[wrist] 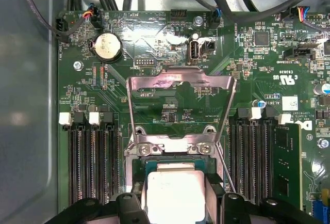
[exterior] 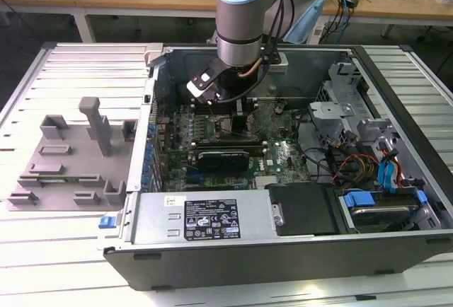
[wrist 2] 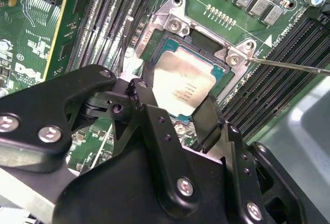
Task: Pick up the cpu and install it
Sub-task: 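Place the cpu into insertion slot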
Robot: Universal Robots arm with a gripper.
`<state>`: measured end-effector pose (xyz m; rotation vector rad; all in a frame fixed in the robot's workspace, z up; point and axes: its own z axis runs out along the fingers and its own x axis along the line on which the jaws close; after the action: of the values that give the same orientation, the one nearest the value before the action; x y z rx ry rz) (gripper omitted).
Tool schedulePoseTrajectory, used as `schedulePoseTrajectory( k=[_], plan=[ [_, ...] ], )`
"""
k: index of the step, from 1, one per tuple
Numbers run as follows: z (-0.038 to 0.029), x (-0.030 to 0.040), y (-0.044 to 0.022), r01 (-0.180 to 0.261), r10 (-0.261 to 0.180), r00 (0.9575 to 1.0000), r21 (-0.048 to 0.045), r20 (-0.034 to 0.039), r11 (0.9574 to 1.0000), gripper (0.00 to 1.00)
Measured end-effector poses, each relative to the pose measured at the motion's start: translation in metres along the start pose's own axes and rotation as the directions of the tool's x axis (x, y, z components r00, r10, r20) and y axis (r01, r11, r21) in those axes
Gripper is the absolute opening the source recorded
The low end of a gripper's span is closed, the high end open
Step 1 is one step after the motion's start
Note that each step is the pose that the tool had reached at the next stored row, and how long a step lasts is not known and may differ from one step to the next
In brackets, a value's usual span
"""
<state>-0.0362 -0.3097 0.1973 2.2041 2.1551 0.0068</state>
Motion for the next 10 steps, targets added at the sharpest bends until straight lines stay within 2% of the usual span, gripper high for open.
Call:
schedulePoseTrajectory(
  k=[1, 2, 10],
  plan=[
    [0.0001, 0.0001, 0.0000, 0.000, 0.000, 1.0000, 0.0000, -0.0008, 1.0000, 0.55],
    [0.0001, 0.0001, 0.0000, 0.000, 0.000, 1.0000, 0.0001, -0.0010, 1.0000, 0.61],
    [0.0003, -0.0019, 0.0000, 0.000, 0.000, 1.0000, 0.0002, -0.0013, 1.0000, 0.61]
  ],
)
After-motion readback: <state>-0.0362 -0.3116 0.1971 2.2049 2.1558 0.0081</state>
